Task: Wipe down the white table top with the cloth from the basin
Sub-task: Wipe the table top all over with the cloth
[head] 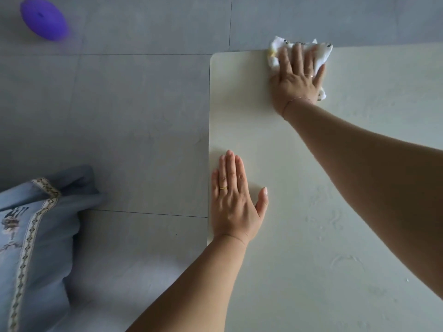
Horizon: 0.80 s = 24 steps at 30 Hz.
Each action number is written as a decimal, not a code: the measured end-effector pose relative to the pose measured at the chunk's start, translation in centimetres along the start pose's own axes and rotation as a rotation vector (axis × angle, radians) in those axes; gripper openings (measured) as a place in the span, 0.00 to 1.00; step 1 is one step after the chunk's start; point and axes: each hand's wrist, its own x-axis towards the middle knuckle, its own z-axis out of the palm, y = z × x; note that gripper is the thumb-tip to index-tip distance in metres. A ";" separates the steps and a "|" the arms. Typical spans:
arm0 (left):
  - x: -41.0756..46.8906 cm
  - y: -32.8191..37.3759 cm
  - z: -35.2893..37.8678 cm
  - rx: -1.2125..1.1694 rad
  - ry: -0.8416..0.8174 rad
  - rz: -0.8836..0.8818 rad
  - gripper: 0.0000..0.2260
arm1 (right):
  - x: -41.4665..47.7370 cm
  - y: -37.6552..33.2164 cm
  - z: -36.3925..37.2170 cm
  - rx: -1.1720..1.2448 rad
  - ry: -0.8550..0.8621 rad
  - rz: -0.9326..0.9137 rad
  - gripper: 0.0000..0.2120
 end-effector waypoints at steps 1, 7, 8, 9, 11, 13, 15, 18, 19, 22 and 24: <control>0.0 0.0 0.0 0.000 0.000 -0.002 0.34 | -0.6 -0.7 0.2 0.004 -0.010 -0.004 0.26; 0.0 0.0 -0.2 -0.004 -0.011 0.005 0.34 | -2.2 -0.4 0.2 -0.087 -0.084 -0.470 0.23; 0.0 0.0 -0.2 -0.004 -0.011 0.006 0.34 | -1.7 1.3 -0.2 -0.081 -0.065 -0.438 0.23; 0.0 0.0 -0.2 -0.005 -0.011 0.005 0.34 | -1.2 3.2 -0.5 -0.057 -0.041 -0.367 0.23; 0.0 0.1 -0.3 -0.008 -0.011 0.003 0.34 | -0.8 6.4 -1.1 -0.006 -0.008 -0.178 0.24; 0.1 0.2 -0.3 -0.005 -0.013 0.001 0.34 | -1.4 6.6 -1.0 0.009 -0.006 -0.045 0.24; 0.0 0.2 -0.3 -0.001 -0.020 -0.004 0.34 | -3.3 4.2 -0.2 0.023 -0.017 -0.045 0.25; 0.0 0.2 -0.4 -0.011 -0.020 -0.008 0.34 | -7.5 1.6 0.9 0.038 -0.028 -0.244 0.25; 0.0 0.3 -0.5 -0.010 -0.020 -0.010 0.34 | -8.7 1.9 1.0 0.040 -0.036 -0.285 0.25; 0.1 0.3 -0.6 0.002 -0.023 -0.010 0.34 | -10.5 4.8 0.6 0.007 -0.029 -0.281 0.24; 0.3 0.4 -0.6 0.002 -0.023 -0.012 0.34 | -10.3 5.2 0.2 -0.013 0.040 -0.248 0.23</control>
